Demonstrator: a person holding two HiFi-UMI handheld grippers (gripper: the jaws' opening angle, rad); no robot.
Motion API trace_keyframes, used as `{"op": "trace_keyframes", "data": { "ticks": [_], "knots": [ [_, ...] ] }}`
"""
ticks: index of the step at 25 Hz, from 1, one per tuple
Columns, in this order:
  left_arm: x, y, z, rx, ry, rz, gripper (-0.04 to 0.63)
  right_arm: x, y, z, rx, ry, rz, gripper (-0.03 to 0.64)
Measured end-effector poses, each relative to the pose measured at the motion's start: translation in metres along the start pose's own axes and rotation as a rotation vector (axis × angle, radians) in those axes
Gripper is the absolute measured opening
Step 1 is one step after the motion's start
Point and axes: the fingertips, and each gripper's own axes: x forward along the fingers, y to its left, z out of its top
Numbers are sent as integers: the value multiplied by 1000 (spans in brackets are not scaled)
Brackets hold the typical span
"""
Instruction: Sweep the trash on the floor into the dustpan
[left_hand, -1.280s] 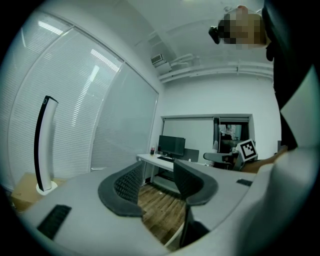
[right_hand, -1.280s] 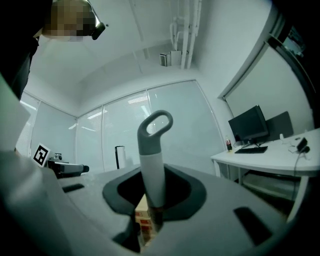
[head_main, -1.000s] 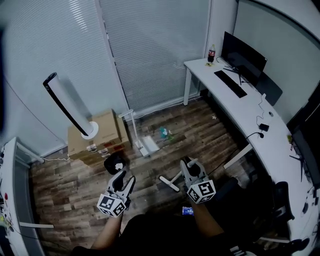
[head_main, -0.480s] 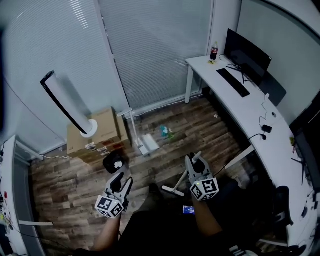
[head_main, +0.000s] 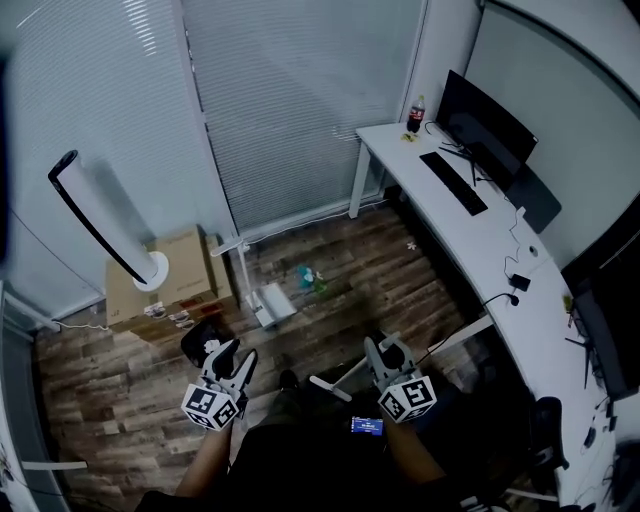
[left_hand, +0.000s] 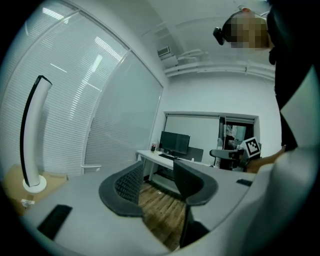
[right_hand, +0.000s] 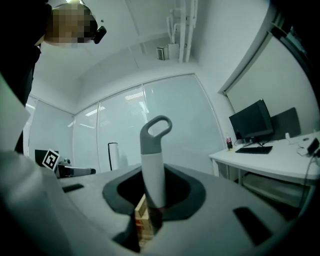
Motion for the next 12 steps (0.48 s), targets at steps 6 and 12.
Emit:
{"op": "trace_keyframes", "data": {
  "ticks": [6,12],
  "knots": [
    [51,58,18,24,36,-5,175,54,-33,17,1,10,-54,72],
    [96,113,27,70,83,-23,176,109,-67,20,-15,42,-116,72]
  ]
}}
